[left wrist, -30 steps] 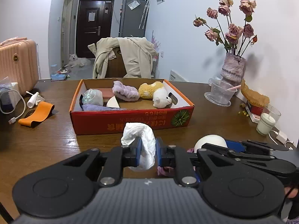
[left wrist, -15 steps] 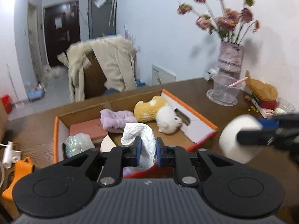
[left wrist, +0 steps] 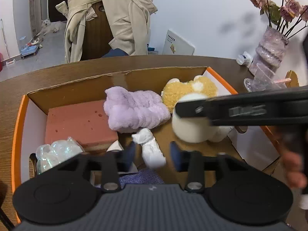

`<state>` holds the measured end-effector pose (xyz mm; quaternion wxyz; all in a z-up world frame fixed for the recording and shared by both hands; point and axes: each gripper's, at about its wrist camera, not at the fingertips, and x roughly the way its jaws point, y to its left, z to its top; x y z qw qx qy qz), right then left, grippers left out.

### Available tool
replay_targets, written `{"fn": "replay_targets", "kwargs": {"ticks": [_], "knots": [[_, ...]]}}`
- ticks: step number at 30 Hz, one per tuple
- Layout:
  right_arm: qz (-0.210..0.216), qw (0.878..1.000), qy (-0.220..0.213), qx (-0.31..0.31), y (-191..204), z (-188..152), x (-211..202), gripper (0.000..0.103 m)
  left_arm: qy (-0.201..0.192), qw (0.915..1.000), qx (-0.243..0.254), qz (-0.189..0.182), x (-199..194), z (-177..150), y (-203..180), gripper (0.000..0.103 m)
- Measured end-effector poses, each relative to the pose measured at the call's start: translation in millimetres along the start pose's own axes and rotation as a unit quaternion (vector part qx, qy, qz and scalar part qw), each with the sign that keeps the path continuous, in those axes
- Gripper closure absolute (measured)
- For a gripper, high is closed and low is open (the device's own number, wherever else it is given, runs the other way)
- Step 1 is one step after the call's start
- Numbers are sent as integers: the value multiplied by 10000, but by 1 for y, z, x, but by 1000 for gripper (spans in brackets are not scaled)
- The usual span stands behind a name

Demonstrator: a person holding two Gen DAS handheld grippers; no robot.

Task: Organize soft objects
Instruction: 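Carry the tissue and foam cylinder into the box and open both grippers, then lower the right gripper onto the pink satin bow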

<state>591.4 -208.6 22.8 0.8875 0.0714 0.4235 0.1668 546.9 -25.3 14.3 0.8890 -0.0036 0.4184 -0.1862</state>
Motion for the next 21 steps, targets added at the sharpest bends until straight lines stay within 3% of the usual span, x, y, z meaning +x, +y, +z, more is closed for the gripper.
{"fn": "replay_targets", "kwargs": {"ticks": [3,7,15,21], "knots": [[-57,9998,194,85,-3,-4,14,54,-67,10000,55,-39,-10,-1,1,51],[-133,9997,110,147,-2,-5,4,46,-98,9999,1,47,-28,-1,3,50],[-174,9976,-623,-243,9,-25,-122,40,-566,9980,152,222,-122,-17,-19,44],[-269,9889,-1145,-911,22,-93,-229,29,-1276,9901,573,85,-222,-81,-65,26]]}}
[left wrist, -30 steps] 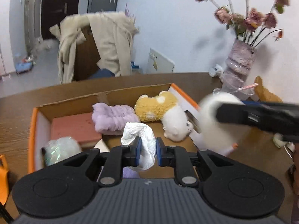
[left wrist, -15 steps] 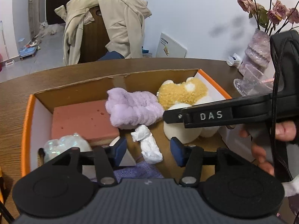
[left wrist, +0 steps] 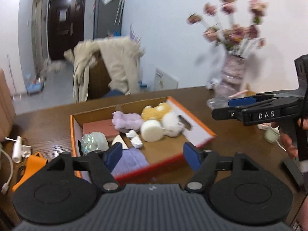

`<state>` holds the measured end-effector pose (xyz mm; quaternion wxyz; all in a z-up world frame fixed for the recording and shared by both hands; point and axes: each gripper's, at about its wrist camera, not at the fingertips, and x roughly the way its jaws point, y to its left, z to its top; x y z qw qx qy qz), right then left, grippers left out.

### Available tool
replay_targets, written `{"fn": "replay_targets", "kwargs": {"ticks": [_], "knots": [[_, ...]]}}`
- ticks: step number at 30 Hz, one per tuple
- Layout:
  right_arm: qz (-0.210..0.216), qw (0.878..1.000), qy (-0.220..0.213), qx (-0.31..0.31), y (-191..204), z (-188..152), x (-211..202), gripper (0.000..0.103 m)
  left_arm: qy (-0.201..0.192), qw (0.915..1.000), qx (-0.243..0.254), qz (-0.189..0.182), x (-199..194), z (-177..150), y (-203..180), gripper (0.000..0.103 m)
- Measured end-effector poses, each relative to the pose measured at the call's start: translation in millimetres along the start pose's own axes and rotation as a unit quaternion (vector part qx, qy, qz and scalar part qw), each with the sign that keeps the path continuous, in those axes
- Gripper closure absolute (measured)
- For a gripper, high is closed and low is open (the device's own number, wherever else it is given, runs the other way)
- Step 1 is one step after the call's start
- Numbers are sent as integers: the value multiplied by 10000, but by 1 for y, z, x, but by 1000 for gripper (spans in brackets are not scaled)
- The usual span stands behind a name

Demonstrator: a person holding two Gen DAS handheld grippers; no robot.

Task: Organize soft objects
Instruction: 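Lower the right gripper onto the pink satin bow, then grasp the pink bow and carry it into the box, then release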

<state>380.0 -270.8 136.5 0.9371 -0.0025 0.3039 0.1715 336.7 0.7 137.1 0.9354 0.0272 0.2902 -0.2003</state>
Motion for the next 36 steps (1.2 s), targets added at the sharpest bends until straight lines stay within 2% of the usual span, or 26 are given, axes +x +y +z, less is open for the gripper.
{"fn": "replay_targets", "kwargs": {"ticks": [2,5,7,12,15,18,22,27,30,33,36], "knots": [[54,9998,-87,-150,7,-23,-33,28,-166,9998,117,-5,-30,-21,-18,23],[222,9985,-231,-440,15,-64,-74,26,-206,9996,194,-38,-60,-55,-40,22],[262,9978,-245,-549,20,-90,-94,26,-246,9993,224,-192,-79,-82,-52,20],[165,9984,-74,-529,33,-156,-126,26,-325,9991,-272,-6,-112,-142,-65,20],[319,9987,85,-392,37,-186,-135,26,-288,9974,-661,51,-122,-162,-67,20],[357,9990,143,-240,34,-198,-136,26,-232,9974,-684,47,-121,-166,-71,19],[294,9995,125,-43,24,-199,-130,26,-174,9978,-641,-29,-110,-161,-74,19],[310,9990,172,263,5,-194,-103,29,-27,9972,-728,-165,-76,-147,-79,19],[297,9983,247,436,-6,-190,-81,33,49,9958,-892,-179,-46,-139,-82,21],[357,9972,344,566,-17,-186,-57,43,77,9937,-1114,-71,-13,-132,-83,25],[416,9960,429,659,-24,-182,-31,48,206,9923,-1196,-242,17,-129,-83,27]]}}
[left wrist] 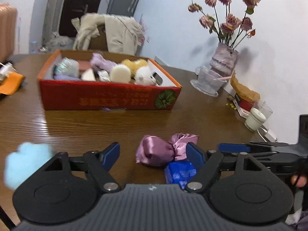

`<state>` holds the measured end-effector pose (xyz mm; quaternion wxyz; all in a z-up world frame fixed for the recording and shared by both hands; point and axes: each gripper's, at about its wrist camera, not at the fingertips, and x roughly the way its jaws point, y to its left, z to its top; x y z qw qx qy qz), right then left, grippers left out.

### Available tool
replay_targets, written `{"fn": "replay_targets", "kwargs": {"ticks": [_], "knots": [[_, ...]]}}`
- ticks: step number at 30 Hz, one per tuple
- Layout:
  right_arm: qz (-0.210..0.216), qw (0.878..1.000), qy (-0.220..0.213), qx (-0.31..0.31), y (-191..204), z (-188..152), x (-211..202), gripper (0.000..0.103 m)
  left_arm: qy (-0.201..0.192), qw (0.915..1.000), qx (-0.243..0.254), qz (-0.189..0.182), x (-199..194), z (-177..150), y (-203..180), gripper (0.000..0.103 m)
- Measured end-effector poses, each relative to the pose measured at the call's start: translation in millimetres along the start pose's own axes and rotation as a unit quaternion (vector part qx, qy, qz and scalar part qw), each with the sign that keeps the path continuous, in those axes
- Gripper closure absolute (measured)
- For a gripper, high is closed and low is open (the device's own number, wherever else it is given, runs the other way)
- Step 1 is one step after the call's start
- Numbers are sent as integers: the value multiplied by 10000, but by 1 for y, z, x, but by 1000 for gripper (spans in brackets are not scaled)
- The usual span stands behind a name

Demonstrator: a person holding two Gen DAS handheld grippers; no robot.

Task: Organize soft objects
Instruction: 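Grasp the pink bow and carry it into the box, then release, then grasp the blue packet with the left gripper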

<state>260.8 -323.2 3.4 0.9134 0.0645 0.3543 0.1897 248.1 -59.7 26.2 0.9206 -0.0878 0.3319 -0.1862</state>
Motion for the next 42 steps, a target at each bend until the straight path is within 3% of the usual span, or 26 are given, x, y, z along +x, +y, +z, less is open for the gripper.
{"fn": "replay_targets", "kwargs": {"ticks": [2,6,11,15,19,23,27,34,39,42], "knots": [[-26,10000,-5,3,-4,3,17,56,139,9999,-67,-52,20,2,3,33],[-14,10000,12,-71,-7,4,41,65,410,9990,-176,-27,50,2,12,62],[96,9993,139,-339,-2,3,52,88,394,9982,-343,-306,58,1,20,73],[194,9990,160,-370,-1,4,53,95,366,9986,-206,-321,58,4,16,83],[256,9992,-143,-257,-4,21,38,97,287,9985,-222,-400,48,24,12,84],[325,9971,-537,-431,5,65,32,97,-63,9993,30,-368,35,70,11,84],[378,9965,-620,-421,8,116,61,97,-249,9995,207,-19,52,120,19,84],[279,9990,-58,-334,6,174,147,96,203,9985,15,512,120,162,57,84],[162,9976,596,-316,4,173,199,96,885,9932,98,751,162,152,79,81],[-45,9957,792,-474,12,166,212,90,889,9925,109,834,170,142,86,68]]}}
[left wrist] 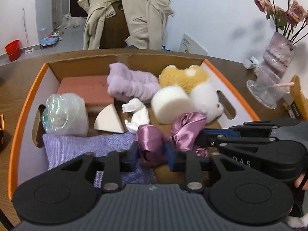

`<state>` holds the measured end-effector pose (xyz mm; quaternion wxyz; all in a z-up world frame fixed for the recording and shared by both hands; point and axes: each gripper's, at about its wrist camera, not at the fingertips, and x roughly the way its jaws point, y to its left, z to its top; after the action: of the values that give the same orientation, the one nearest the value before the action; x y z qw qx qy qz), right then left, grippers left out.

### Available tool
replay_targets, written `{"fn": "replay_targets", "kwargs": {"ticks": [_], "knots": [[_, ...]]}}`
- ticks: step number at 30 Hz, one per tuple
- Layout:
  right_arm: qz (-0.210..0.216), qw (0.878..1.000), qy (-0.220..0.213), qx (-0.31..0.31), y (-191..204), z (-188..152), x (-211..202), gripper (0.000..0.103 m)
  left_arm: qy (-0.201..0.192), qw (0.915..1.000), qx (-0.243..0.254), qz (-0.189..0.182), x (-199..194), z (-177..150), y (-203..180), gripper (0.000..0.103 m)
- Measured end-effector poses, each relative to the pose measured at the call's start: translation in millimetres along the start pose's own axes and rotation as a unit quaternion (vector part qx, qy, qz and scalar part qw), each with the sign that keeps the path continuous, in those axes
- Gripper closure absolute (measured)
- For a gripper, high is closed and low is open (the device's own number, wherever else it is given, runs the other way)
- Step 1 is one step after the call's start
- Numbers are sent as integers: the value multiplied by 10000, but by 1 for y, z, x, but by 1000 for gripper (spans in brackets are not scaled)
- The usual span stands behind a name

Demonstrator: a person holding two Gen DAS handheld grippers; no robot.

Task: Organize soft objects
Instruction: 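Grasp the blue packet with the left gripper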

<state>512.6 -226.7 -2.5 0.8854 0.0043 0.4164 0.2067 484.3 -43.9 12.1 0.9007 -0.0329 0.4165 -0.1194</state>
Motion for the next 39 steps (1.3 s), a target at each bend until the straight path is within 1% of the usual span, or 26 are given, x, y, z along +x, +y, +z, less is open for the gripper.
{"fn": "replay_targets", "kwargs": {"ticks": [3,5,6,7,10,12,13,14,15,16,18,20,21,23,24,25,27,28,29,32,34,37,39], "knots": [[-103,9999,-22,-19,5,-2,-3,88,-25,10000,-87,-38,-5,-2,4,61],[-178,9998,-75,-32,7,-3,-13,79,-66,10000,-62,-41,-16,-4,4,60],[-202,9997,-116,-34,8,-3,-20,77,-98,9999,-30,-37,-24,-5,2,59],[-217,9996,-177,-40,9,-4,-29,75,-154,9999,-3,-37,-33,-6,1,58],[-223,9989,-401,-113,16,-7,-66,73,-351,9994,57,-27,-66,-12,-3,53],[-252,9979,-558,-221,24,-14,-94,71,-498,9987,135,-21,-92,-20,-8,52],[-265,9972,-639,-286,28,-18,-108,69,-583,9982,156,-25,-105,-25,-9,49],[-269,9964,-725,-338,33,-24,-124,69,-699,9974,173,-37,-121,-33,-10,46],[-263,9955,-831,-381,38,-31,-141,68,-803,9966,170,-28,-135,-43,-12,39],[-246,9946,-920,-421,42,-39,-156,66,-911,9957,175,-11,-148,-54,-13,36],[-198,9925,-1110,-463,51,-62,-185,62,-1114,9936,209,-4,-174,-82,-16,34],[-151,9905,-1275,-490,60,-88,-211,57,-1211,9924,220,-56,-194,-109,-17,30],[-124,9897,-1334,-508,65,-102,-220,56,-1273,9916,213,-108,-205,-126,-18,29],[-95,9888,-1387,-538,74,-130,-237,49,-1352,9905,133,-198,-225,-158,-17,26],[-87,9888,-1390,-540,79,-146,-243,48,-1386,9900,97,-250,-232,-173,-16,22],[-76,9890,-1383,-519,83,-160,-247,46,-1435,9892,77,-286,-239,-187,-15,19],[-90,9898,-1355,-424,92,-190,-250,38,-1518,9880,22,-268,-250,-218,-14,16],[-105,9902,-1324,-426,96,-204,-249,32,-1499,9883,22,-261,-252,-230,-14,16],[-138,9911,-1275,-367,99,-218,-244,29,-1474,9887,-5,-259,-253,-239,-14,16],[-247,9943,-1030,-157,104,-238,-220,30,-1295,9915,40,-135,-247,-258,-19,16],[-493,9947,-878,-218,108,-241,-205,31,-1227,9923,152,1,-244,-264,-21,16],[-632,9945,-814,-200,107,-239,-188,33,-1253,9920,161,-55,-240,-261,-22,16],[-697,9944,-730,-311,106,-241,-180,35,-1213,9924,193,-58,-233,-253,-25,16]]}}
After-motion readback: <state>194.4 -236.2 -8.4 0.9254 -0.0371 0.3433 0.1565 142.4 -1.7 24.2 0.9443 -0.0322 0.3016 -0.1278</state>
